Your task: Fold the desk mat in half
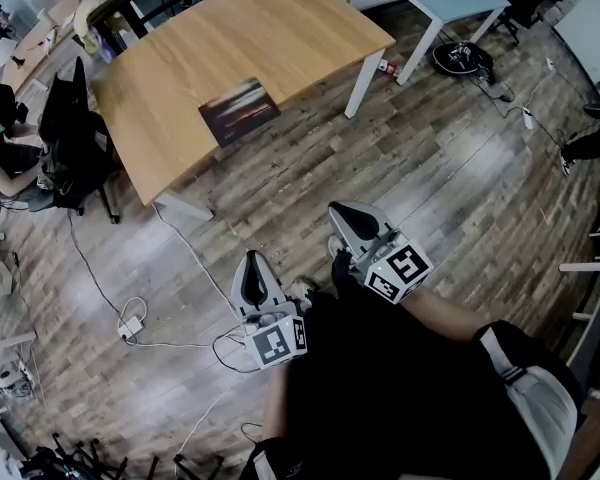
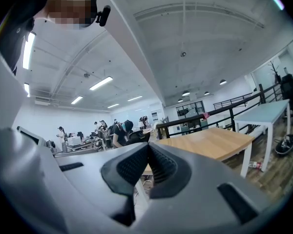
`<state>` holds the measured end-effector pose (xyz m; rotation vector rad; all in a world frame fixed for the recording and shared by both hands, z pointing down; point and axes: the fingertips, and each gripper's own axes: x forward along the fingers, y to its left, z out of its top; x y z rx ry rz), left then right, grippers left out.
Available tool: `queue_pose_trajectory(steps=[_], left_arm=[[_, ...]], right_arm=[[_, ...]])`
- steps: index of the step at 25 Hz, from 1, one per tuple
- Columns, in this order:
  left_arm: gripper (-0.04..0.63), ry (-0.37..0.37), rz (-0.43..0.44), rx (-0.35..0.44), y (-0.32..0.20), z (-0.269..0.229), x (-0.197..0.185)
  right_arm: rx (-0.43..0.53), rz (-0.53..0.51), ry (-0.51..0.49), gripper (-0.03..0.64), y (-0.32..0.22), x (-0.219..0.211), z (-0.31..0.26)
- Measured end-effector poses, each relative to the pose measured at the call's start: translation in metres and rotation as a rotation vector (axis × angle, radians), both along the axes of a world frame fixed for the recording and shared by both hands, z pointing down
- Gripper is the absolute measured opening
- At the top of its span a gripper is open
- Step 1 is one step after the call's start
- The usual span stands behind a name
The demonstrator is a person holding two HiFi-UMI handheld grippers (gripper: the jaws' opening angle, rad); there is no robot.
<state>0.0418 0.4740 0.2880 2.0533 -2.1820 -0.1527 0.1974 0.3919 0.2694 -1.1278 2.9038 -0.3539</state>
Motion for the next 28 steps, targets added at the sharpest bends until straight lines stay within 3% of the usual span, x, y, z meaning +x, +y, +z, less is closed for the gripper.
queue_pose_trajectory(steps=[12,28], left_arm=[[0.032,0.015,0.008,-0.013,-0.046,0.007,-0.009],[0.032,0.001,-0.018,-0.083,-0.170,0.024,-0.020]], right_arm=[[-0.022,0.001,-0.023,0.029,-0.051,-0.016,0.009],[-0.047,-0.073,-0.024,0.029,-0.191,-0.040,0.021]])
